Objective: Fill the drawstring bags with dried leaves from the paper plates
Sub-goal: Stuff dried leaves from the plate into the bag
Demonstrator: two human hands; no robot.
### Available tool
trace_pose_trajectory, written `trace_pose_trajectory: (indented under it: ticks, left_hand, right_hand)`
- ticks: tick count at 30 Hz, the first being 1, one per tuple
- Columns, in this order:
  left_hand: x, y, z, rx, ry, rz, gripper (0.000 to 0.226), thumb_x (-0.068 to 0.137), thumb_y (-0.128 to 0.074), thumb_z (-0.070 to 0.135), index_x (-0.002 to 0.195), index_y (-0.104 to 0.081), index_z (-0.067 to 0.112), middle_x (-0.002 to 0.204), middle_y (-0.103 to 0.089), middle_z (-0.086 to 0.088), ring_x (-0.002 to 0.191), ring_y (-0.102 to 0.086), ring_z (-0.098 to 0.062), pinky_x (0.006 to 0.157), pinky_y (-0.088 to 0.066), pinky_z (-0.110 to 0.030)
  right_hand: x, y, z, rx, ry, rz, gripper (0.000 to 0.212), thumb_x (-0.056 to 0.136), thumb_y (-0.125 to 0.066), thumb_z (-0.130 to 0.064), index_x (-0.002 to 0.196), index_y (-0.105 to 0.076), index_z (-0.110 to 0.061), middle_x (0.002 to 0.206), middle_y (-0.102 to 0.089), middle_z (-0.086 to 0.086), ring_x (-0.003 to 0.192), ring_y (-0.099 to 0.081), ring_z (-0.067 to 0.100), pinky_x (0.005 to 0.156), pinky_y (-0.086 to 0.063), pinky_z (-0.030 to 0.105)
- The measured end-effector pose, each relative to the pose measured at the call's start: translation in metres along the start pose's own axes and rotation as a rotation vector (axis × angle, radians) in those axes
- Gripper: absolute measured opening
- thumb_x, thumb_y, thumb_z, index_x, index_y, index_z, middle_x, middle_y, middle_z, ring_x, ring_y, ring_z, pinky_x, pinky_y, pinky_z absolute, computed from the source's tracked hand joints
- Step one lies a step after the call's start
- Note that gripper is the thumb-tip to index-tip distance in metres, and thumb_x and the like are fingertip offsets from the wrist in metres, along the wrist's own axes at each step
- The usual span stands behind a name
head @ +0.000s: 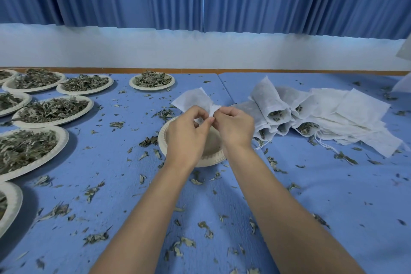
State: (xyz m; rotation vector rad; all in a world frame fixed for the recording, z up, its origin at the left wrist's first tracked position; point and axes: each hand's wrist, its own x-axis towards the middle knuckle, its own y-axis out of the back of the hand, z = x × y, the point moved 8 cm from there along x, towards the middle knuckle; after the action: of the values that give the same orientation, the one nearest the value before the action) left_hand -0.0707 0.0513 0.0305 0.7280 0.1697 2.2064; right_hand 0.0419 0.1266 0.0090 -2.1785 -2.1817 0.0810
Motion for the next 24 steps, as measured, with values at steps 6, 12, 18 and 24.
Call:
trace_pose_trajectory:
  ticks: [6,12,18,24]
  left_hand:
    - [0.004,0.009,-0.006,-0.041,0.052,0.052,0.017,0.089,-0.063,0.026,0.074,-0.055,0.026,0.073,-0.064,0.012,0.071,-0.058,0.002,0.06,-0.039,-0.012]
    - [0.004,0.016,-0.007,-0.006,0.078,0.087,0.018,0.094,-0.055,0.026,0.078,-0.05,0.026,0.073,-0.065,0.007,0.062,-0.053,-0.014,0.054,-0.036,-0.025]
    - [-0.002,0.015,0.008,0.266,-0.007,0.103,0.013,0.099,-0.045,0.029,0.09,-0.047,0.02,0.073,-0.062,-0.001,0.068,-0.055,-0.027,0.053,-0.038,-0.037]
    - [-0.004,0.015,0.012,0.262,-0.03,0.109,0.014,0.101,-0.041,0.029,0.096,-0.047,0.017,0.091,-0.067,-0.007,0.073,-0.057,-0.029,0.063,-0.047,-0.044]
  right_hand:
    - [0.0,-0.015,-0.018,-0.083,0.096,-0.192,0.035,0.083,-0.063,0.0,0.062,-0.066,-0.028,0.072,-0.069,-0.002,0.085,-0.07,0.024,0.087,-0.055,0.043]
    - [-0.013,-0.023,-0.031,-0.412,0.318,-0.239,0.011,0.079,-0.072,-0.017,0.088,-0.077,-0.021,0.084,-0.075,-0.003,0.085,-0.069,0.009,0.082,-0.055,0.038]
    - [-0.014,-0.022,-0.035,-0.602,0.471,-0.148,0.013,0.084,-0.064,-0.024,0.086,-0.077,-0.024,0.084,-0.073,-0.003,0.092,-0.062,0.022,0.074,-0.051,0.04]
    - [-0.013,-0.016,-0.036,-0.714,0.597,-0.014,0.007,0.08,-0.072,-0.035,0.077,-0.073,-0.03,0.09,-0.041,-0.011,0.094,-0.038,0.011,0.064,-0.03,0.023]
